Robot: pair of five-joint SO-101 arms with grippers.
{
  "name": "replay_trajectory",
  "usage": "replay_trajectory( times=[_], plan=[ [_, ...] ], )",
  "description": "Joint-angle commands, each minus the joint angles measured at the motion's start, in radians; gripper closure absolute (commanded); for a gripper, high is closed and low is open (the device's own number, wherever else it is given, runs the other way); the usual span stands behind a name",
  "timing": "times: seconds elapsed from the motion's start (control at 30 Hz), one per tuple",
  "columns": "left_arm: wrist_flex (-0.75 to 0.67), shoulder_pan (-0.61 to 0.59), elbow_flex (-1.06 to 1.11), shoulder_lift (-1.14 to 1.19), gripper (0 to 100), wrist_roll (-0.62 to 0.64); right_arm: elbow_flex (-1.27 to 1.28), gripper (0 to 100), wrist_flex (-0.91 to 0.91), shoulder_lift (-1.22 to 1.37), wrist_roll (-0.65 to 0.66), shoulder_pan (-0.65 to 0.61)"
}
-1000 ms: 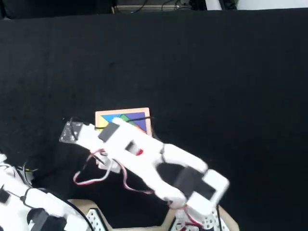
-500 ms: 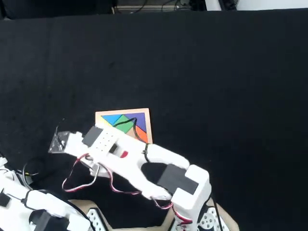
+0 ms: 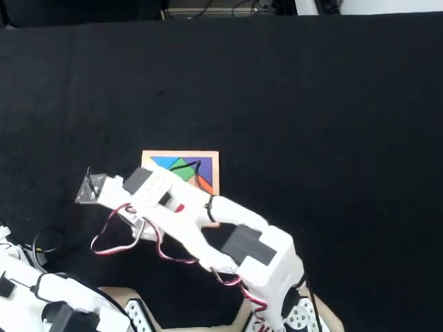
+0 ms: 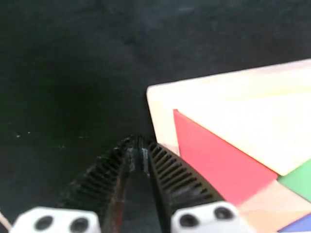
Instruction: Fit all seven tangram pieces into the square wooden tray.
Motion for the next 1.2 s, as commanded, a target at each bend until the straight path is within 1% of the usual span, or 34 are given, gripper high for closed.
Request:
replay_trajectory(
  times=[0.0,0.1,0.2,0.3,0.37,0.4,0.5,0.63,0.7,0.73,0.83,0.9,0.97,1.07,1.1,1.17],
  plan=[
    [0.002,-0.035,0.039,0.002,77,-0.018,-0.065,98.8,-0.006,-0.001,0.011,0.032],
    [0.002,-0.035,0.041,0.0,77,-0.018,-0.068,98.8,0.014,-0.005,0.011,0.014],
    [0.002,-0.015,0.041,-0.006,77,-0.018,-0.096,98.8,0.098,-0.025,0.009,-0.014],
    [0.009,0.065,0.027,-0.008,77,-0.018,-0.148,98.8,0.189,-0.104,0.0,-0.014],
    [0.012,0.142,-0.008,-0.008,77,-0.011,-0.193,98.8,0.255,-0.196,0.0,0.025],
    [0.025,0.183,-0.036,-0.008,77,0.012,-0.219,98.8,0.282,-0.249,0.0,0.051],
    [0.11,0.34,-0.189,-0.008,77,0.163,-0.278,98.8,0.325,-0.429,0.0,0.178],
    [0.232,0.622,-0.455,-0.008,77,0.494,-0.315,98.8,0.316,-0.634,0.0,0.393],
    [0.233,0.75,-0.562,-0.003,77,0.632,-0.314,98.7,0.278,-0.714,0.0,0.514],
    [0.212,0.803,-0.601,0.002,77,0.686,-0.314,98.7,0.258,-0.745,0.0,0.575],
    [0.069,0.951,-0.656,-0.008,77,0.778,-0.312,98.5,0.201,-0.786,0.0,0.744],
    [-0.087,1.018,-0.668,-0.008,77,0.779,-0.312,98.4,0.153,-0.78,-0.002,0.836],
    [-0.296,1.052,-0.656,0.002,77,0.781,-0.302,98.3,0.084,-0.756,-0.026,0.918],
    [-0.64,1.064,-0.605,0.003,77,0.781,-0.278,98.2,-0.037,-0.739,-0.135,0.987],
    [-0.76,1.064,-0.582,0.003,77,0.781,-0.274,98.2,-0.071,-0.743,-0.189,0.997],
    [-0.951,1.064,-0.526,-0.011,77,0.781,-0.278,98.5,-0.126,-0.765,-0.315,1.026]
  ],
)
